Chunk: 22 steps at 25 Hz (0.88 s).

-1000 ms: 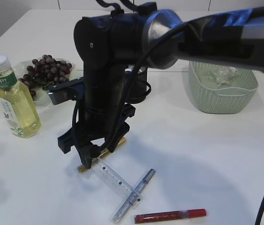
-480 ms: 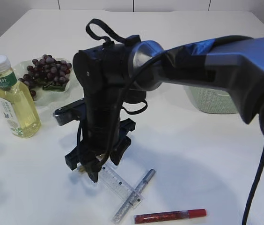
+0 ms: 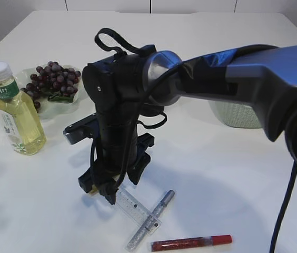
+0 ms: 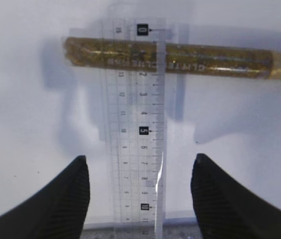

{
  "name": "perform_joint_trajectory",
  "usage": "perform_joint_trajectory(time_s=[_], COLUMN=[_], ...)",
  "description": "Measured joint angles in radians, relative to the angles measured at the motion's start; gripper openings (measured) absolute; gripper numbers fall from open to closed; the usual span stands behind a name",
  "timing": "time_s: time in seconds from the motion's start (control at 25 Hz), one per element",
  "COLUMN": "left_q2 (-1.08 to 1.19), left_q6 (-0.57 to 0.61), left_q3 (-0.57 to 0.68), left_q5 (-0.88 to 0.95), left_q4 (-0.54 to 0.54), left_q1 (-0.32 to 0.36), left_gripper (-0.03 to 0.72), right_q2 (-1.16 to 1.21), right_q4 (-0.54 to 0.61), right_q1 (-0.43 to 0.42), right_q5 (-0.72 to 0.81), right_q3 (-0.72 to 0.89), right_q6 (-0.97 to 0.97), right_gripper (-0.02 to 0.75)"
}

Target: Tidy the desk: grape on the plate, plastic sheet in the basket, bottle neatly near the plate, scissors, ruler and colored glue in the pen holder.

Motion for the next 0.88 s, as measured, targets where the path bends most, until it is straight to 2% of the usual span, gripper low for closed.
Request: perform_joint_trajectory(time_s=[0.88], left_q2=[0.0], left_q6=[0.0], left_q3=[0.0], left_q5=[0.002], left_q4=[0.013], left_q1=[0.0], left_gripper=[0.433], right_q2=[0.042], right_q4=[0.028], right_q1=[0.0], right_q5=[-0.002], right_q3=[-0.001], right_q6=[0.012], right_gripper=[0.503])
